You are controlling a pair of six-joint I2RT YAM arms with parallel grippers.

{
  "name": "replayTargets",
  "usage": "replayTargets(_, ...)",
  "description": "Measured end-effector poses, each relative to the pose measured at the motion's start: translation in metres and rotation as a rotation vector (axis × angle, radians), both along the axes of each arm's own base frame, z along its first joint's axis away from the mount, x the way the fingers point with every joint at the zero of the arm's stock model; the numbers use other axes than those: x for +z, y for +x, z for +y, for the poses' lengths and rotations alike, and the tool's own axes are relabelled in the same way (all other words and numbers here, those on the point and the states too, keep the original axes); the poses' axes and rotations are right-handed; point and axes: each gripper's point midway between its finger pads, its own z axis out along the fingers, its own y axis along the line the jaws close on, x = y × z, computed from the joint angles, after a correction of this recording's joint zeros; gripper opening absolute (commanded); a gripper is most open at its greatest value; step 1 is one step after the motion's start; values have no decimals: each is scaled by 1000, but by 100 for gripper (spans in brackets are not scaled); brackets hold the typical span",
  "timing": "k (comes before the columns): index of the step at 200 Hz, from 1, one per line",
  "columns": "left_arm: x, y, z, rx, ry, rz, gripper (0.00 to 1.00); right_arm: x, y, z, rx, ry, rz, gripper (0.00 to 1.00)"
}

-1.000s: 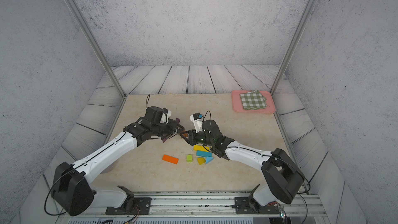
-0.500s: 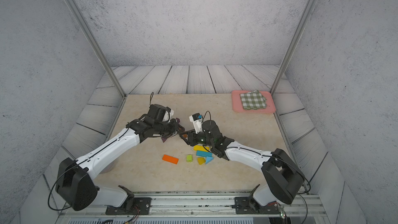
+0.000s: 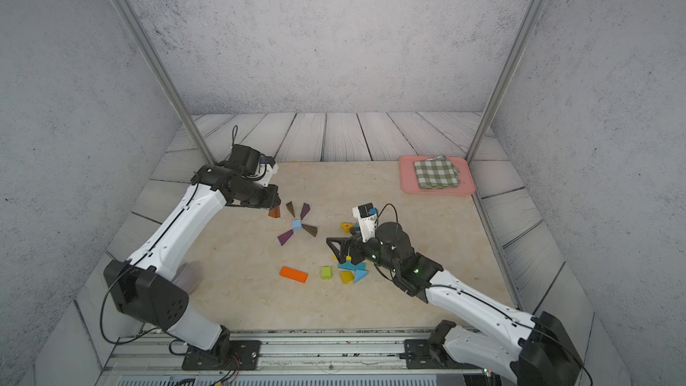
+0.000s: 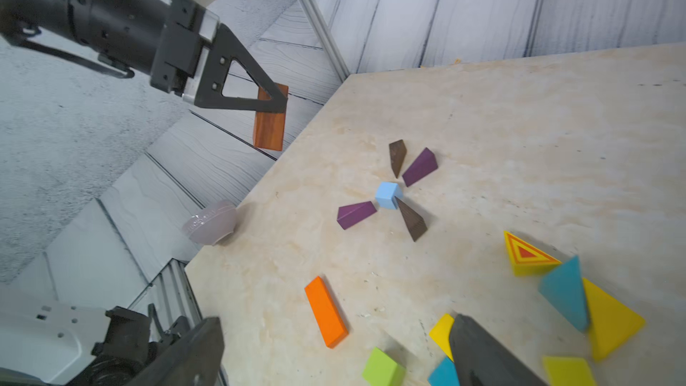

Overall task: Assemble a small pinwheel with building blocks
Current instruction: Assemble the building block at the center of the board.

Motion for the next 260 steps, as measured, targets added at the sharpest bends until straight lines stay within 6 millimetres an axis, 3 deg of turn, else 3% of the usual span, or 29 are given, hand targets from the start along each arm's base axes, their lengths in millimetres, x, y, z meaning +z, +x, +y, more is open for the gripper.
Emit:
replayTargets(27,-64,5,23,-225,267,150,0,-13,-2,-27,-65,-61,-2,99)
replayTargets(45,-90,5,33,-380,344,215,0,-17,-3,-41,-97,-88,-7,99)
replayTargets(78,-91,12,42,-632,400,166,0,-27,-3,-56,-135,-124,-9,99)
replayTargets(98,-92,22,37,-758,416,95,0,-37,-3,-60,-143,-152,8,99)
replayTargets(137,-122,28,30,-948,462,25,0,-44,-2,-62,-146,-177,16,99)
replayTargets(219,-169,43,26,-1135,511,-6,0,-54,0,-61,-145,-200,40,99)
replayTargets(260,-178,47,20,-1187,512,2,0,-55,1,-61,-146,-202,41,99)
